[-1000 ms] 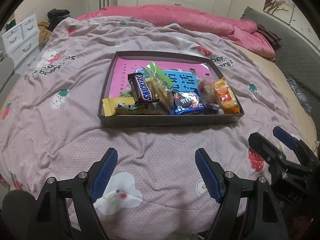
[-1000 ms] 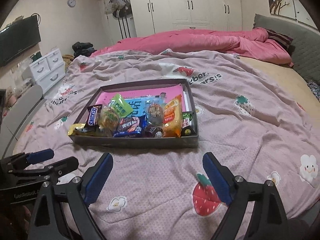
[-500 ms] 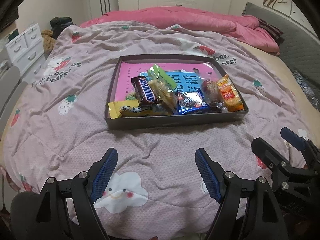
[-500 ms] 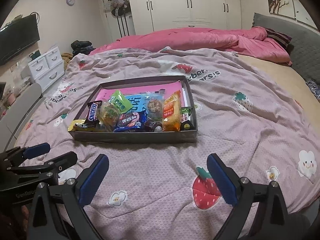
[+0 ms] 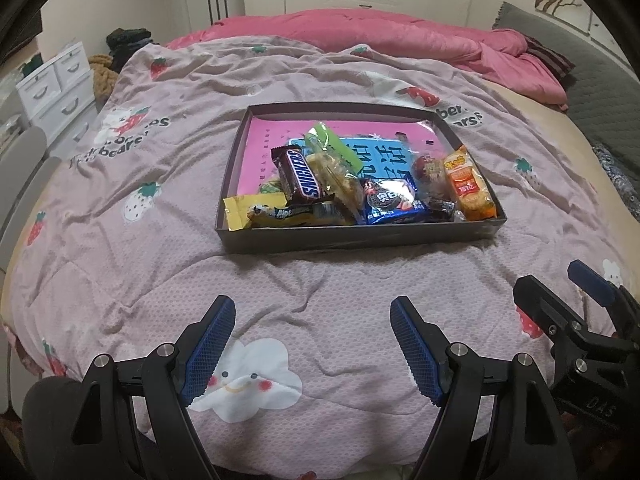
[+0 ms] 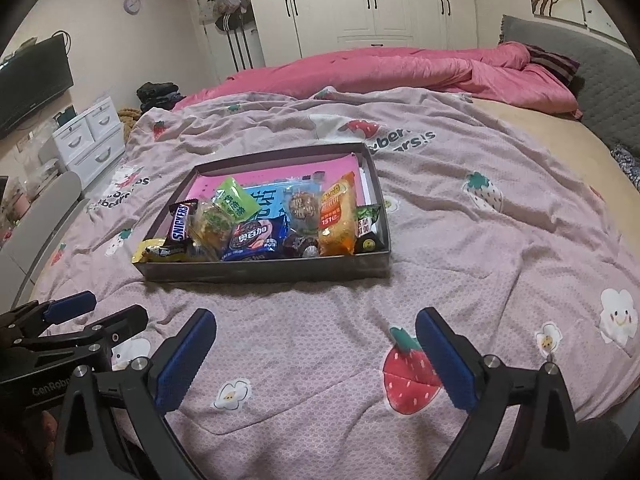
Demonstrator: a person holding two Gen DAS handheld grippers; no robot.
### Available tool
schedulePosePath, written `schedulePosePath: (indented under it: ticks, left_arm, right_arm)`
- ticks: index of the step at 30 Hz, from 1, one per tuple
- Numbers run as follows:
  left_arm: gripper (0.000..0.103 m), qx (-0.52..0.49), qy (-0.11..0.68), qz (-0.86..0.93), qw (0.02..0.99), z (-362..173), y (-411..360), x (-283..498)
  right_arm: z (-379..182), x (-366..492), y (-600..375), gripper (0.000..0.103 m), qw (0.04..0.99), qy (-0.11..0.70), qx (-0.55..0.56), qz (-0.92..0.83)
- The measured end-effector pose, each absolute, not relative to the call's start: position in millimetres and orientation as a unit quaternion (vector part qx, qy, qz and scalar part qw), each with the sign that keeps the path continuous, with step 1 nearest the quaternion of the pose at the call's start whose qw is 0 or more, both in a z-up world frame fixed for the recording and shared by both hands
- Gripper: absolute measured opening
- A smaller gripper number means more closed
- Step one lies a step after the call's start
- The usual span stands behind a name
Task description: Organize snacks
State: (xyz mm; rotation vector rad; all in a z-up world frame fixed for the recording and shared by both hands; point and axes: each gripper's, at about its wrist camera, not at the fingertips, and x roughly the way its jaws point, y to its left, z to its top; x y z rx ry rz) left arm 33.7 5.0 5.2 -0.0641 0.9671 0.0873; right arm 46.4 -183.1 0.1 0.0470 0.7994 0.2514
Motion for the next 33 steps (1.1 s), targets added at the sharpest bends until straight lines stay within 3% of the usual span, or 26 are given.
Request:
schedulePosePath:
  ticks: [33]
  left_arm:
    - [0.081, -0.034, 0.476, 0.056, 0.877, -2.4, 9.6, 36.5]
  right_arm:
    - [-3.6, 46.0, -173.3, 0.101, 0.915, 0.382, -0.004, 0.128]
